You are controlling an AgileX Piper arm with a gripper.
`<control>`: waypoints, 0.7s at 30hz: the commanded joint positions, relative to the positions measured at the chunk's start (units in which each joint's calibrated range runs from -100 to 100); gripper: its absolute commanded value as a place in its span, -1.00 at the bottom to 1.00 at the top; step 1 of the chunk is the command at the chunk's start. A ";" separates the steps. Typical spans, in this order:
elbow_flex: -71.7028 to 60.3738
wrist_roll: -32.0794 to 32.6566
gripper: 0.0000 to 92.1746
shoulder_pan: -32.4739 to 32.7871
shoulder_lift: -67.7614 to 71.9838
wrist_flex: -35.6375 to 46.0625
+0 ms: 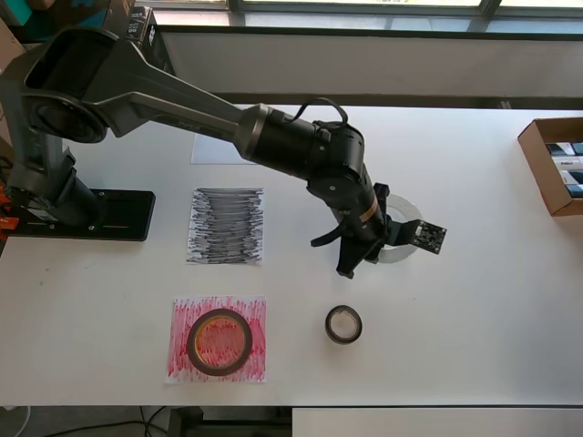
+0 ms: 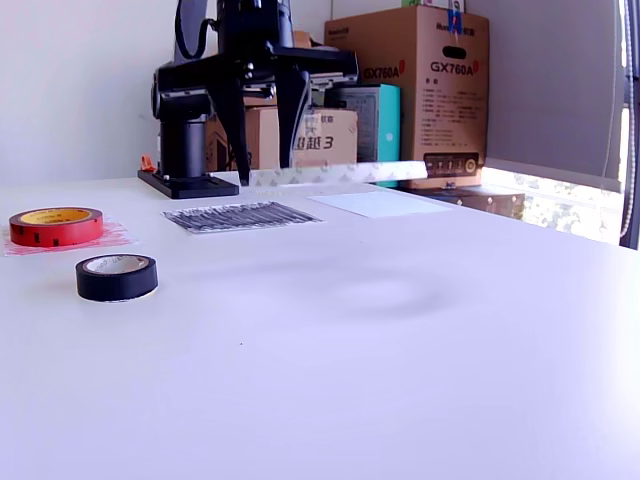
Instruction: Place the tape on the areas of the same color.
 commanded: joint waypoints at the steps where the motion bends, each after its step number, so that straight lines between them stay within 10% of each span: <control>1: -1.58 -4.77 -1.00 1.71 -2.66 -1.43; 21: 24.32 -0.84 -1.00 34.54 -23.99 -8.13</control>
